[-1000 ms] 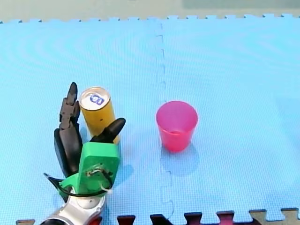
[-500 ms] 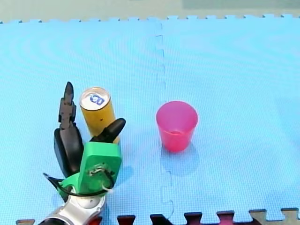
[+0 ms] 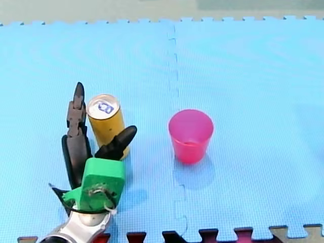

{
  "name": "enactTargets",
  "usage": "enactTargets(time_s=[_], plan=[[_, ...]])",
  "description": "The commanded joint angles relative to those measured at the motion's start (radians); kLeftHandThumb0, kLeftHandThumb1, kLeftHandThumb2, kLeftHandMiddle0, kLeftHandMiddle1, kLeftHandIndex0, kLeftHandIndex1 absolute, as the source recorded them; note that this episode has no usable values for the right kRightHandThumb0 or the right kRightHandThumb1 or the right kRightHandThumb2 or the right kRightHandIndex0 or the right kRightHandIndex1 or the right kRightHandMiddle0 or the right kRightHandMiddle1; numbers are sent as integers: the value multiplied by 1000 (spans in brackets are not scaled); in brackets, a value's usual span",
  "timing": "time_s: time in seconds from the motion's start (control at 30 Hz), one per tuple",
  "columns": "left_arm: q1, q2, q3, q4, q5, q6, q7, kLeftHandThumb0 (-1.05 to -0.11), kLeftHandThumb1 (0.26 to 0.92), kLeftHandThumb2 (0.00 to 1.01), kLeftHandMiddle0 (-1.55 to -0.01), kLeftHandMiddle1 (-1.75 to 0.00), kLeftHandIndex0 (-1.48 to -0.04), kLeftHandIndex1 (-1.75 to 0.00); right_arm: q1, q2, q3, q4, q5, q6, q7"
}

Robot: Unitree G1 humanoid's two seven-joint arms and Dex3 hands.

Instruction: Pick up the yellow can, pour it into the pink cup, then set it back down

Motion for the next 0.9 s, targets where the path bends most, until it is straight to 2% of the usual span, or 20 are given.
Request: enactTargets(time_s=[0.0, 0.13, 0.33, 0.87], plan=[[12, -5, 28, -20, -55, 18, -96, -1048, 827, 14, -182, 0, -172, 0, -4, 7, -1, 4, 3, -2, -6], [24, -1, 43, -28, -101, 17, -203, -1048, 829, 12, -173, 0, -160, 0, -4, 14, -2, 4, 4, -3, -8], [39, 4, 52, -44, -127, 9, -282, -1048, 828, 8, -166, 0, -150, 0, -1, 21, -5, 4, 8, -2, -7], [60, 3, 71, -62, -152, -7, -331, -1048, 830, 4, -159, -2, -136, 0, 7, 28, -8, 9, 11, -2, -9]])
